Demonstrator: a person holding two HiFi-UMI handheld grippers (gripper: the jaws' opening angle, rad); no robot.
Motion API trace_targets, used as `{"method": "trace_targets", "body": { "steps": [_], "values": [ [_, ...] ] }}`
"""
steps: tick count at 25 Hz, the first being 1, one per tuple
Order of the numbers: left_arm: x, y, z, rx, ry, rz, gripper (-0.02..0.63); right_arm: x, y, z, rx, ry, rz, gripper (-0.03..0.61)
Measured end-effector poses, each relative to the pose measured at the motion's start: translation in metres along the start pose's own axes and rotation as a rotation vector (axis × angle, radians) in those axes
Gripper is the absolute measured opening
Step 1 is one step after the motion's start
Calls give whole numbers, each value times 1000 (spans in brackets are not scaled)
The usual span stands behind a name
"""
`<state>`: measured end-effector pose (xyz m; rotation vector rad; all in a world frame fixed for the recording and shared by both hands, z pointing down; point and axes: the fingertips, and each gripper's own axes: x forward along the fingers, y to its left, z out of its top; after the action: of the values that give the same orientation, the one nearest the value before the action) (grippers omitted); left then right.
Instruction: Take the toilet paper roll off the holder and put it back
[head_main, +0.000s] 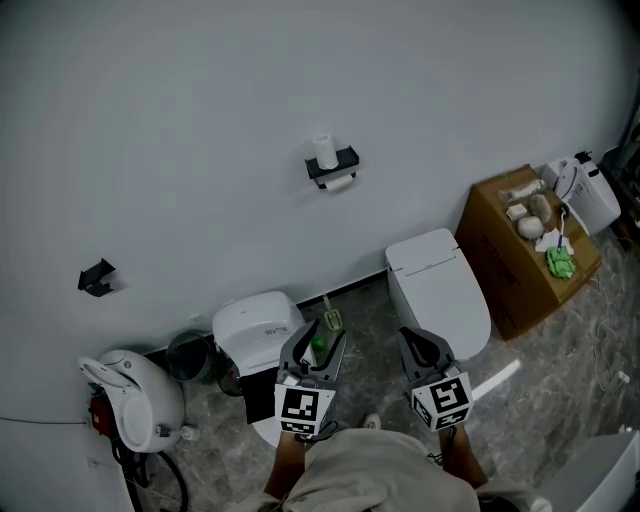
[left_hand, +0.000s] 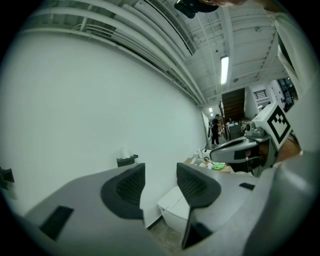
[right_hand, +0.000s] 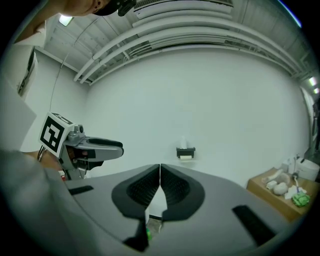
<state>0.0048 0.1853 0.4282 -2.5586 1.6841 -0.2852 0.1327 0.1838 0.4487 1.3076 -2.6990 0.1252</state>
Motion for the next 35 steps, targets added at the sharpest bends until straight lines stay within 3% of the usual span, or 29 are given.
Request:
{"method": "trace_targets", "body": {
  "steps": [9, 16, 35],
  "values": [
    [35, -16, 12, 26, -7, -43, 201, -5, -36, -1, 32, -21, -59, -1],
    [48, -9, 13, 30, -48, -63, 201, 8, -41, -2, 15, -26, -78, -2],
    [140, 80, -4, -18, -38, -89, 201, 131, -74, 13, -3, 13, -93, -2]
  ]
}}
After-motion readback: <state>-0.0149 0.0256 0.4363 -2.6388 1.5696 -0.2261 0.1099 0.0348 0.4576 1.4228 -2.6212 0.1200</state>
